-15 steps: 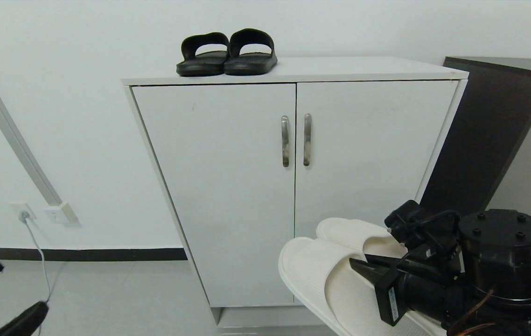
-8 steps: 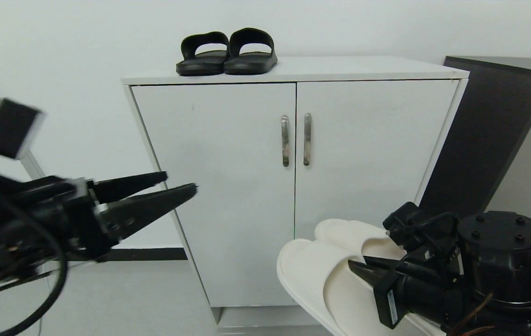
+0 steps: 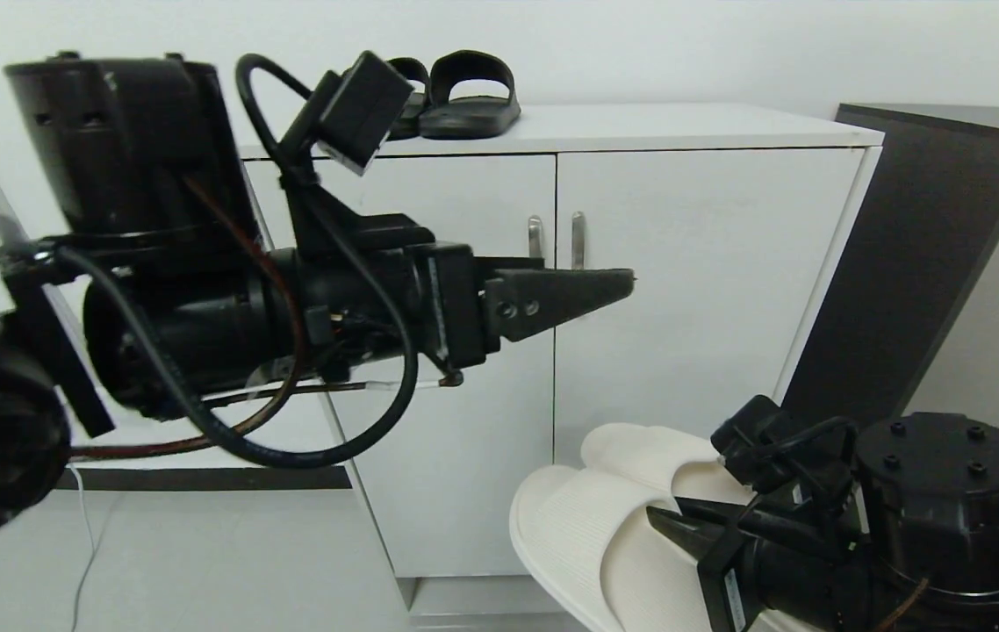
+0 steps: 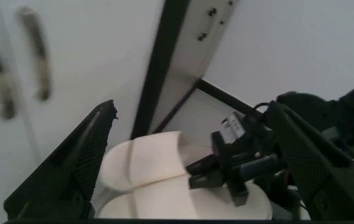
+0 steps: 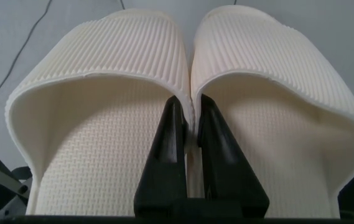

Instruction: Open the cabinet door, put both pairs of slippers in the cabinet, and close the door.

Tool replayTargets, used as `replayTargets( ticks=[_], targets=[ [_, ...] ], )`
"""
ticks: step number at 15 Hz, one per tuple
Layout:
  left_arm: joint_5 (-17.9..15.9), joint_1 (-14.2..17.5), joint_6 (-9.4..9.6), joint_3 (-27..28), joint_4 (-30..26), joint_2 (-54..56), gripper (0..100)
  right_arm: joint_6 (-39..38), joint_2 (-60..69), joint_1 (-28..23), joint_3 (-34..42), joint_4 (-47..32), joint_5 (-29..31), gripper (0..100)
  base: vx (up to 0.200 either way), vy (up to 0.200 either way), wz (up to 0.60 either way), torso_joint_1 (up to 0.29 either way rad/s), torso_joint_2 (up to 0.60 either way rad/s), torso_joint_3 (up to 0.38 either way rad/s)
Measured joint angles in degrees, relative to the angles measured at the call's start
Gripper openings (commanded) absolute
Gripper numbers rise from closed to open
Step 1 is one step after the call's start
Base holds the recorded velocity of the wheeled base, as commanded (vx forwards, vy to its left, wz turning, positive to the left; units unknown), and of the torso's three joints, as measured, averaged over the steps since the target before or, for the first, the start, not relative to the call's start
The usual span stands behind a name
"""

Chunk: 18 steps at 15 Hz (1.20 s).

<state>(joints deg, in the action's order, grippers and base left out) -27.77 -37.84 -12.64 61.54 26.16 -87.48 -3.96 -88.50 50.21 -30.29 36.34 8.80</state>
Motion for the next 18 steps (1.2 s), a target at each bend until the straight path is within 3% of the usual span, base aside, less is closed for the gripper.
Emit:
replayTargets(
  ticks=[3,5,7,13,18],
  targets=[
    [-2.41,-0.89,-0.51,8.02,-2.93,-6.23,100,-0.16,0.00,-0.05,0.00,0.96,-0.02,0,0.000,0.000,0.00,0.000,0.00,0.000],
    [-0.59,-1.07,-2.55,11.95,-3.29,-10.26,100,0.06,0.00,-0.11,0.04,1.97,0.15,0,0.000,0.000,0.00,0.000,0.00,0.000],
    [1.80,-1.05,-3.39,14.53,-3.36,-13.09,100,0.11,0.05,-0.11,0.06,2.26,0.20,0,0.000,0.000,0.00,0.000,0.00,0.000],
    [7.69,0.50,-3.43,16.06,-3.36,-15.97,100,0.09,-0.02,-0.16,0.00,2.26,0.30,0,0.000,0.000,0.00,0.000,0.00,0.000],
    [10.07,2.07,-3.50,16.21,-3.21,-16.76,100,0.06,-0.17,-0.13,0.06,2.24,0.28,0,0.000,0.000,0.00,0.000,0.00,0.000]
  ],
)
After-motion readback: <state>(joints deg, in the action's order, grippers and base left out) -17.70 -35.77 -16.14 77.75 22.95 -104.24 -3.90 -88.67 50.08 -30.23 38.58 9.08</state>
